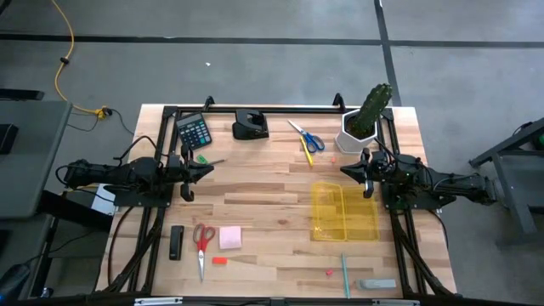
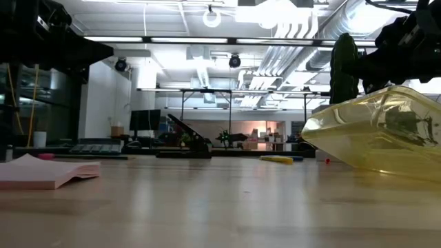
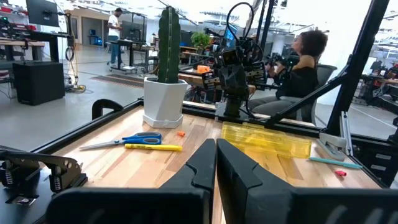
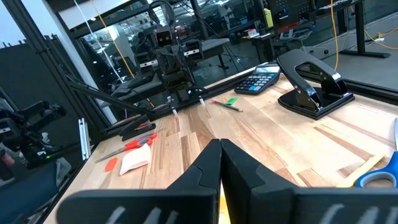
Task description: Pack school essentials
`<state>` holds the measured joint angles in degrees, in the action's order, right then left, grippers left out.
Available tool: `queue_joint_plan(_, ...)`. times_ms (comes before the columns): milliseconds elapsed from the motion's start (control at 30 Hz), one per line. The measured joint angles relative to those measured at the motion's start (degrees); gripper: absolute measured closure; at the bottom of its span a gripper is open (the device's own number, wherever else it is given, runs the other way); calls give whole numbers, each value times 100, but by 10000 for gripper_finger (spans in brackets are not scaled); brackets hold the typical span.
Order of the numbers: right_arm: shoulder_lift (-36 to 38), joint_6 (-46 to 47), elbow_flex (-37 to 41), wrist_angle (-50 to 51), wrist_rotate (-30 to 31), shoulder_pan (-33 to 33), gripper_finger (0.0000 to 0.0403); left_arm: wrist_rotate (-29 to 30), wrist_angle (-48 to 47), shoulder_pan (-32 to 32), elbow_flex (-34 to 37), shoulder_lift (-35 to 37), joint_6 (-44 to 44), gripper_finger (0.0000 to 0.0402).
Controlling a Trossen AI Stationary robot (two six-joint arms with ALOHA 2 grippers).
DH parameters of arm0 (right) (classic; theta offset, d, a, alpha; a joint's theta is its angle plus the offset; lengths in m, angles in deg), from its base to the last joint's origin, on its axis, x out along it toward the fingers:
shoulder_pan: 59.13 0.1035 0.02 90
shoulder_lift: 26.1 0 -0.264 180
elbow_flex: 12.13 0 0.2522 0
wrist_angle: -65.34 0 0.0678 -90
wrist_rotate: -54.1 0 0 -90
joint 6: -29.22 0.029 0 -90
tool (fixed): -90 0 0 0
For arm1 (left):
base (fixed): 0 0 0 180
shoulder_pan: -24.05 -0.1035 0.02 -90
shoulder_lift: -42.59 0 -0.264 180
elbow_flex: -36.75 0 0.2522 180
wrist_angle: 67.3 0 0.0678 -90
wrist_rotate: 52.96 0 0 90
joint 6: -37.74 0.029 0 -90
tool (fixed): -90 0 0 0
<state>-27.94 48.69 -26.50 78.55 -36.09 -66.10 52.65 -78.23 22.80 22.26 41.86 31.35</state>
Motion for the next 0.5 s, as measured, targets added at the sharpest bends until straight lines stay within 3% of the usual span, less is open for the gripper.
queue_joint_plan(500,0,1,1,1,1,-1,402,0,84,-1,2,-2,-338,398)
